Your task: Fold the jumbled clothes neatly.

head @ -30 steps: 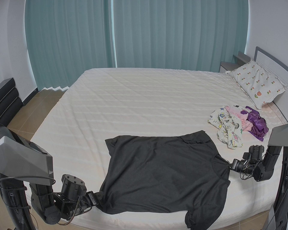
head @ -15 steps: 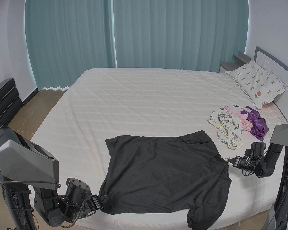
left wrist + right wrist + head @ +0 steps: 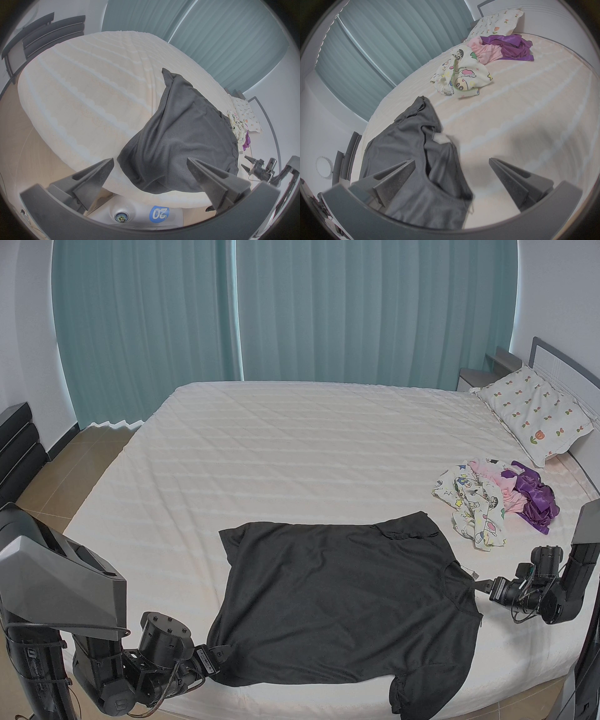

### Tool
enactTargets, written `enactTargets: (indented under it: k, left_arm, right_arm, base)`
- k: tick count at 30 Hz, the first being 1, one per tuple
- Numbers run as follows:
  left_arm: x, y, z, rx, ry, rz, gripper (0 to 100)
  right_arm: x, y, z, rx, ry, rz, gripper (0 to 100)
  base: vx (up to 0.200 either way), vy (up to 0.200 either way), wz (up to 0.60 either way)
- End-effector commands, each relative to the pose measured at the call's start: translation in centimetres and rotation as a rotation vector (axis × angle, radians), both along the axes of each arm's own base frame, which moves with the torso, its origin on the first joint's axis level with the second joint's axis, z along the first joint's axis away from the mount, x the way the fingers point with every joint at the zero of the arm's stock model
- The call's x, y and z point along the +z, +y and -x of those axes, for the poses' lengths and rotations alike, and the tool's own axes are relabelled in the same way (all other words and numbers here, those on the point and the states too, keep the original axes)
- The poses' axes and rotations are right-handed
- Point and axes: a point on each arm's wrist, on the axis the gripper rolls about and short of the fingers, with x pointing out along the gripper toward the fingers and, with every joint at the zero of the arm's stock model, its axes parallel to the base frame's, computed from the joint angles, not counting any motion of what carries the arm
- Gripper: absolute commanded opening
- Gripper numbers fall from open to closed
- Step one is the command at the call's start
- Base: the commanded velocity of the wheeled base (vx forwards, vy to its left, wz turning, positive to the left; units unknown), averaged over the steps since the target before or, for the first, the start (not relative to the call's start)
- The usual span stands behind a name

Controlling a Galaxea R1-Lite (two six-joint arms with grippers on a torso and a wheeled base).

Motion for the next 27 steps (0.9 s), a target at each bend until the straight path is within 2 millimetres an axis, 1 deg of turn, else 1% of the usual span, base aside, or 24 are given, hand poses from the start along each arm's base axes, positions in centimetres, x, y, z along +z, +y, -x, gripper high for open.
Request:
enactTargets:
  k: [1,2,3,4,6,9,10,11,15,19,21,23,27]
  left_arm:
    - [-0.1,-0.1,0.0,0.013,0.009,0.020,100]
    - [-0.1,-0.1,0.0,0.012,0.009,0.021,100]
    - [-0.2,-0.1,0.1,0.011,0.017,0.023,100]
    - [-0.3,-0.1,0.1,0.011,0.020,0.022,100]
    - [-0.8,-0.1,0.1,0.010,0.041,0.013,100]
    - [-1.4,-0.2,-0.1,0.010,0.054,0.005,100]
    - [-1.4,-0.2,-0.1,0.010,0.054,0.005,100]
    - [-1.7,-0.3,-0.4,0.017,0.051,0.005,100]
    - [-2.2,-1.0,-2.0,0.060,0.008,0.033,100]
    - [-2.5,-1.6,-3.5,0.095,-0.042,0.028,100]
    - [-2.7,-1.7,-3.8,0.093,-0.043,0.025,100]
    - [-3.3,-1.9,-4.3,0.092,-0.043,0.016,100]
    - [-3.4,-2.1,-4.6,0.098,-0.061,0.004,100]
  right_arm:
    - [0.5,1.2,3.7,0.008,0.034,-0.031,100]
    - [0.4,1.2,3.8,0.011,0.035,-0.032,100]
    - [-0.1,1.4,4.8,0.017,0.055,-0.046,100]
    - [-0.2,1.5,4.9,0.020,0.057,-0.047,100]
    - [-0.8,1.7,6.1,0.026,0.066,-0.059,100]
    - [-1.6,2.0,7.3,0.028,0.079,-0.062,100]
    - [-1.6,2.0,7.3,0.028,0.079,-0.062,100]
    - [-2.2,2.2,7.9,0.035,0.111,-0.065,100]
    - [-2.2,2.5,8.5,0.057,0.133,-0.102,100]
    - [-2.4,2.7,8.5,0.063,0.144,-0.118,100]
    - [-2.4,2.9,8.5,0.068,0.146,-0.119,100]
    - [-2.3,3.7,8.3,0.090,0.151,-0.129,100]
    - [-2.4,4.7,8.1,0.133,0.148,-0.129,100]
  base:
    - [-0.200,0.000,0.00]
    - [-0.200,0.000,0.00]
    - [-0.200,0.000,0.00]
    - [-0.200,0.000,0.00]
    - [0.000,0.000,0.00]
    - [0.000,0.000,0.00]
    - [0.000,0.000,0.00]
    - [0.000,0.000,0.00]
    - [0.000,0.000,0.00]
    - [0.000,0.000,0.00]
    - [0.000,0.000,0.00]
    - [0.000,0.000,0.00]
    - [0.000,0.000,0.00]
